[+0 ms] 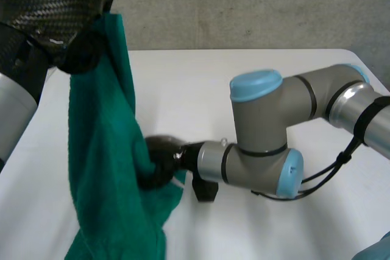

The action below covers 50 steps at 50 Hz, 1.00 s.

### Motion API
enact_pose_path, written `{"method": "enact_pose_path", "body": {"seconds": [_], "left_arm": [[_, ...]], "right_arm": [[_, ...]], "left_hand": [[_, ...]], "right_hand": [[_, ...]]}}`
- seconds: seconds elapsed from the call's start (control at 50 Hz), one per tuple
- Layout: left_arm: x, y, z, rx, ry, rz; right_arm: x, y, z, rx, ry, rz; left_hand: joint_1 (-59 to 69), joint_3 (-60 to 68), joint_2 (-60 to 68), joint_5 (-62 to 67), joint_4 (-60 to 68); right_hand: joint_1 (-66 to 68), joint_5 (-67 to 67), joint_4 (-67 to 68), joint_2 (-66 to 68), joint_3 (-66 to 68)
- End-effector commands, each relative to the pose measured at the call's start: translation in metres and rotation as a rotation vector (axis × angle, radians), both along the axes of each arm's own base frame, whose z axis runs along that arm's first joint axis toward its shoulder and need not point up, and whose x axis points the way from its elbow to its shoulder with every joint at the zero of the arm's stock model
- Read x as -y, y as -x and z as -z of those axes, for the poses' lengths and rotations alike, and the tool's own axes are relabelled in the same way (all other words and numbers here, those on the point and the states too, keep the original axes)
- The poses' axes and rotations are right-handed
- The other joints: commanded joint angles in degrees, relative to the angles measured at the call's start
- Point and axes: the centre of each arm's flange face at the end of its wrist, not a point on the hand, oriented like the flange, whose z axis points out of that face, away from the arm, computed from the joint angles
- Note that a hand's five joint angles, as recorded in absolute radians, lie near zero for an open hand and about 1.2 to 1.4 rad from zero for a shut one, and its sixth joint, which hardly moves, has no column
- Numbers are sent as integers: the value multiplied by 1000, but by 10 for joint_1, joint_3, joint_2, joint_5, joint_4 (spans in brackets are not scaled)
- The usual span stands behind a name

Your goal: Fold the towel.

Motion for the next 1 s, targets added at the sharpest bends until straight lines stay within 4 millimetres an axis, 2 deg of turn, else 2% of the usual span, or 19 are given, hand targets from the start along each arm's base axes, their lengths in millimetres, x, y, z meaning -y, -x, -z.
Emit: {"method": "enact_pose_path", "body": {"seconds": [0.02,0.04,0.08,0.12,0.16,0.2,0.26,0.36,0.5,0.6,0.62,0.64,0.68,0.7,0.72,0.74,0.8,0.84,1.0], "left_arm": [[35,-6,-43,-160,225,-90],[40,-7,-50,-186,256,-100],[47,-5,-63,-226,309,-106],[51,-2,-67,-241,331,-106],[60,7,-86,-317,426,-99],[61,11,-87,-331,439,-89],[60,23,-77,-325,413,-57],[45,47,-32,-270,287,32],[45,49,18,-185,174,38],[72,34,64,-102,83,-43],[72,34,64,-101,83,-44],[86,27,88,-56,26,-85],[90,25,97,-38,2,-95],[94,24,111,-13,-34,-105],[96,24,123,8,-64,-108],[96,24,129,19,-81,-110],[95,23,148,57,-132,-110],[95,22,155,72,-151,-112],[90,17,164,112,-208,-119]], "right_arm": [[79,22,-90,141,368,375],[85,26,-106,173,422,414],[94,47,-176,319,636,537],[88,56,-210,400,730,574],[77,67,-248,498,828,610],[68,76,-265,533,866,619],[65,83,-265,517,864,626],[64,85,-231,358,841,611],[56,85,-176,87,871,540],[38,84,-114,-110,779,435],[38,84,-114,-110,779,435],[34,82,-103,-128,756,414],[21,72,-68,-187,689,343],[21,72,-67,-187,689,343],[4,57,-30,-245,630,262],[0,53,-22,-258,617,244],[-5,45,-6,-278,596,214],[-3,44,-6,-280,600,222],[6,46,-18,-280,629,287]], "left_hand": [[149,119,115,151,118],[149,119,115,151,118],[149,119,115,151,118],[149,119,115,151,118],[149,119,115,151,118],[149,119,115,151,118],[149,119,115,151,118],[149,119,115,151,118],[149,119,115,151,118],[149,119,115,151,118],[149,119,115,151,118],[149,119,115,151,118],[149,119,115,151,118],[149,119,115,151,118],[149,119,115,151,118],[149,119,115,151,118],[149,119,115,151,118],[149,119,115,151,118],[-188,-218,-223,-187,-220]], "right_hand": [[243,146,129,131,131],[243,146,129,131,131],[243,146,129,131,131],[243,146,129,131,131],[243,146,129,131,131],[243,146,129,131,131],[243,146,129,131,131],[243,146,129,131,131],[243,146,129,131,131],[243,146,129,131,131],[243,146,129,131,131],[243,146,129,131,131],[243,146,129,131,131],[243,146,129,131,131],[223,127,110,112,112],[147,50,33,35,35],[-139,-236,-253,-250,-250],[-244,-341,-358,-355,-356],[-399,-496,-513,-511,-511]]}}
